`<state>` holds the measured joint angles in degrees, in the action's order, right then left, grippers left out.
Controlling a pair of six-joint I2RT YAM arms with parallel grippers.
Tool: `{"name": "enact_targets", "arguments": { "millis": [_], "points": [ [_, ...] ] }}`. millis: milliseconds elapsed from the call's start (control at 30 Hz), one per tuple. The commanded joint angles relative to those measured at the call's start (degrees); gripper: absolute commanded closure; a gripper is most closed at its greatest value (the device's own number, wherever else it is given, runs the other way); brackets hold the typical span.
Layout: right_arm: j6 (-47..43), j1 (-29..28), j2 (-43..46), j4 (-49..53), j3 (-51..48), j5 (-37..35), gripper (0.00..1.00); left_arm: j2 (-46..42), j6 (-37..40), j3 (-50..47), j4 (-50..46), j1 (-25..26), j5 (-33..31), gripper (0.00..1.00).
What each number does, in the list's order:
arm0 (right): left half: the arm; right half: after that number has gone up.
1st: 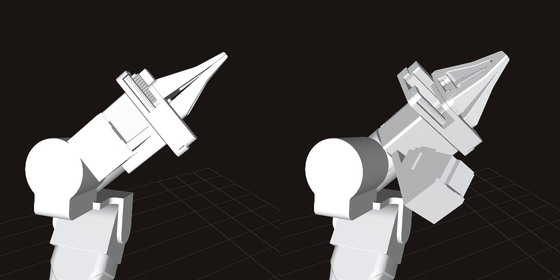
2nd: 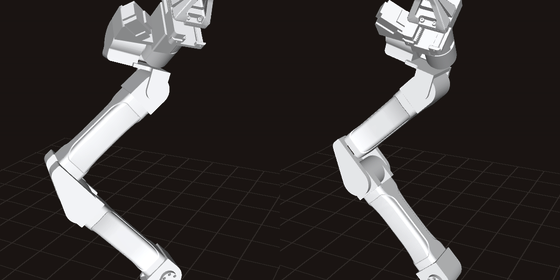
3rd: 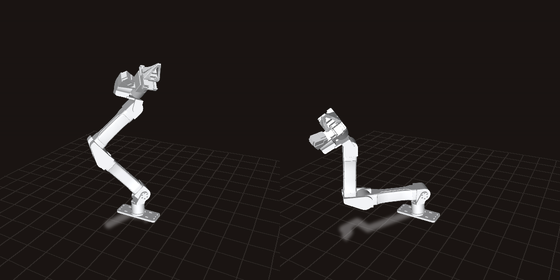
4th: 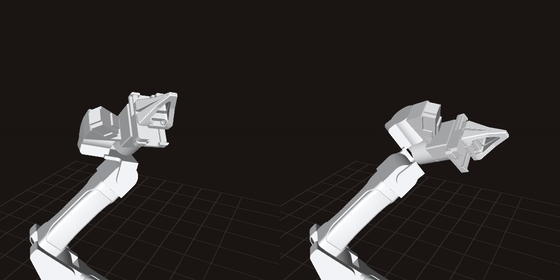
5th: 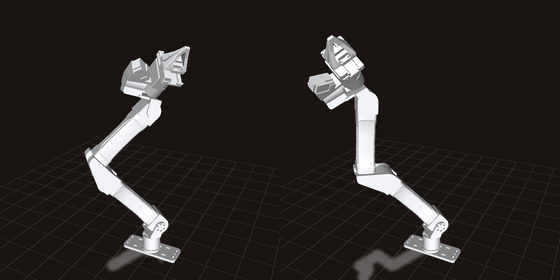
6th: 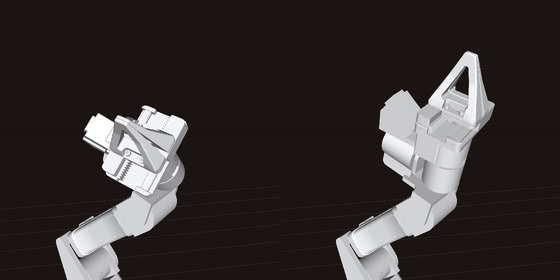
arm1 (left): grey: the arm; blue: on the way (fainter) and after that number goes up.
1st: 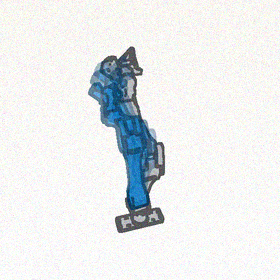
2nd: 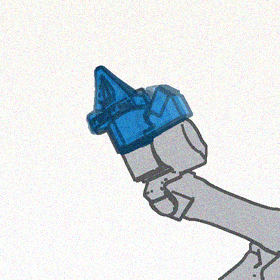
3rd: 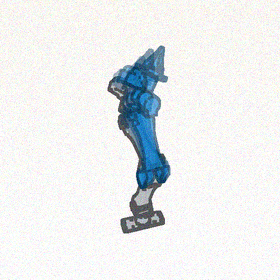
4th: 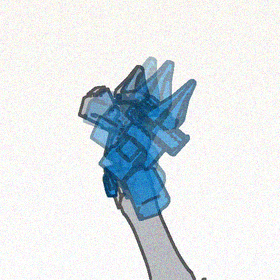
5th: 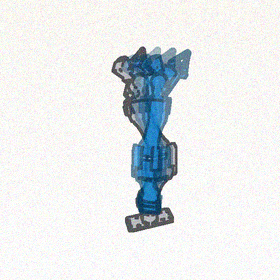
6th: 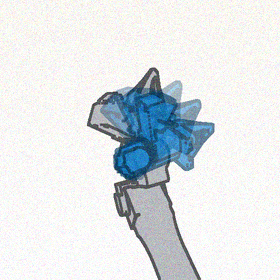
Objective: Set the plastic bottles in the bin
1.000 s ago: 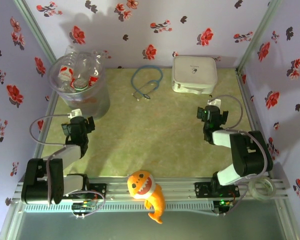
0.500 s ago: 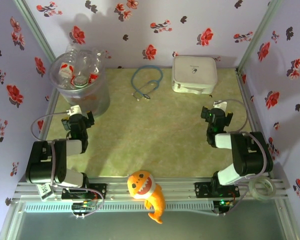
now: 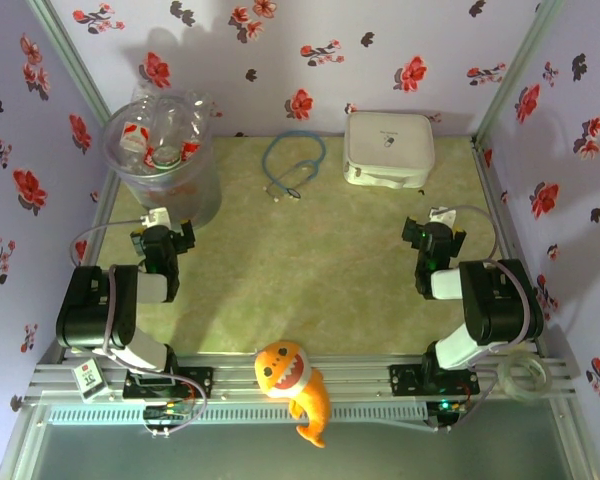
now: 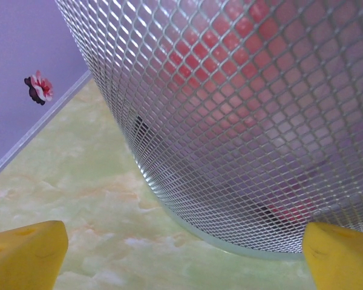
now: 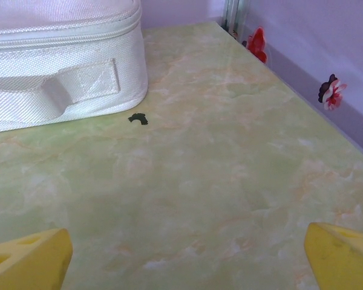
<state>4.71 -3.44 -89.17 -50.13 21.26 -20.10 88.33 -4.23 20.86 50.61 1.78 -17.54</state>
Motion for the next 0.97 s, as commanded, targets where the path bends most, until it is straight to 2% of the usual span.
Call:
{"name": "enact_targets", "arguments": {
  "millis": [0,933],
  "points": [
    [1.09,0.37,-0.12,-2.00,0.09,0.51,0.01,0.38,1.37,0.76,2.67,0.24,0.41,0.00],
    [1.18,0.54,-0.17,-2.04,0.12,0.59,0.01,0.42,1.42,0.76,2.66,0.24,0.44,0.00]
  ]
}}
